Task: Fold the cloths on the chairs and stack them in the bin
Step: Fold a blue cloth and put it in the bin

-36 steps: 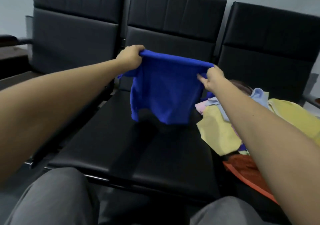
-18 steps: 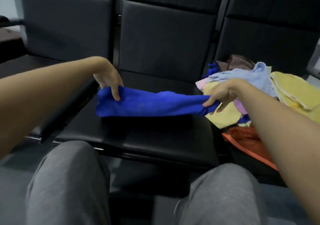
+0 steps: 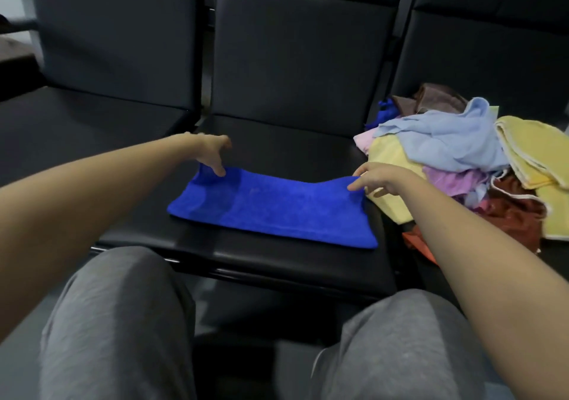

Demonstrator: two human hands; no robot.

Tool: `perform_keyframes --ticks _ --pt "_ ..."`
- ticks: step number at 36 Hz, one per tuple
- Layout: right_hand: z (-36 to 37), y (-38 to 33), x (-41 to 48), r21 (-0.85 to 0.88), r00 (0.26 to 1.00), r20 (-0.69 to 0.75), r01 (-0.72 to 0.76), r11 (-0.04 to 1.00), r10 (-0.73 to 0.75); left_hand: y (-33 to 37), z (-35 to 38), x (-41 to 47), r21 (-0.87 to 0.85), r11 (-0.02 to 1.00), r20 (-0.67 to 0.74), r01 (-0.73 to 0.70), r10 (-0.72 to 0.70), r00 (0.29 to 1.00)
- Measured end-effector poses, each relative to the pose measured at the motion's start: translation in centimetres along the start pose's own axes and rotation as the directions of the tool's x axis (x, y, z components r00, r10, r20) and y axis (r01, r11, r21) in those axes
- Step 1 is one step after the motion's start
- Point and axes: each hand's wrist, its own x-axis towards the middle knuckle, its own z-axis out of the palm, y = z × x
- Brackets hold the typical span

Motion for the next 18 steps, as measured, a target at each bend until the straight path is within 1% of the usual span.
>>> perform_keyframes --ticks 2,3,5,7,8,9,10,11,12,14,16,18 --pt "0.6 0.3 0.3 -0.051 0.999 0.023 -0.041 0.998 0.042 0.9 0.9 0.3 0.069 0.997 -0.135 -0.022 0.031 0.990" --pt "0.9 0.4 0.4 -0.088 0.998 0.028 -0.052 0.995 0.054 1.5 1.3 0.5 0.048 0.996 -0.177 -0.069 0.077 0.981" --pt "1.4 0.6 0.9 -0.119 0.998 0.027 -0.055 0.991 0.059 2.8 2.1 0.5 -0.048 0.970 -0.213 -0.238 0.223 0.951" --pt "1.8 0.9 1.2 -0.121 0.999 0.001 -0.051 0.991 0.051 4.6 3.5 -0.1 -0.106 0.895 -0.172 -0.433 0.412 0.895" --pt "2.0 0.9 1.4 -0.109 0.999 -0.021 -0.041 0.993 0.039 5.5 4.5 -0.4 -0.105 0.856 -0.127 -0.506 0.493 0.861" --pt "2.3 0.9 1.5 -0.090 0.999 -0.045 -0.034 0.995 0.030 6.4 5.8 -0.5 -0.078 0.825 -0.065 -0.560 0.556 0.829" --pt "2.6 1.0 1.6 -0.066 0.996 -0.083 -0.026 0.997 0.020 7.2 7.0 -0.8 -0.027 0.812 -0.001 -0.584 0.584 0.812" --pt "2.8 1.0 1.9 -0.042 0.990 -0.138 -0.018 0.999 0.012 7.8 8.2 -0.8 0.023 0.810 0.030 -0.586 0.585 0.810" --pt "3.0 1.1 2.2 -0.020 0.980 -0.199 -0.015 1.000 0.011 8.2 9.1 -0.7 0.051 0.820 0.024 -0.570 0.569 0.822" --pt "3.4 1.0 2.6 0.021 0.945 -0.326 0.007 1.000 0.000 8.5 9.8 -0.2 0.043 0.876 -0.040 -0.480 0.481 0.876" --pt "3.9 0.6 2.8 0.058 0.901 -0.434 0.037 0.998 -0.008 8.6 9.7 0.5 -0.011 0.947 -0.092 -0.320 0.318 0.944" --pt "4.5 0.0 2.7 0.078 0.858 -0.512 0.081 0.994 -0.030 9.1 9.4 0.9 -0.106 0.988 -0.118 -0.116 0.103 0.988"
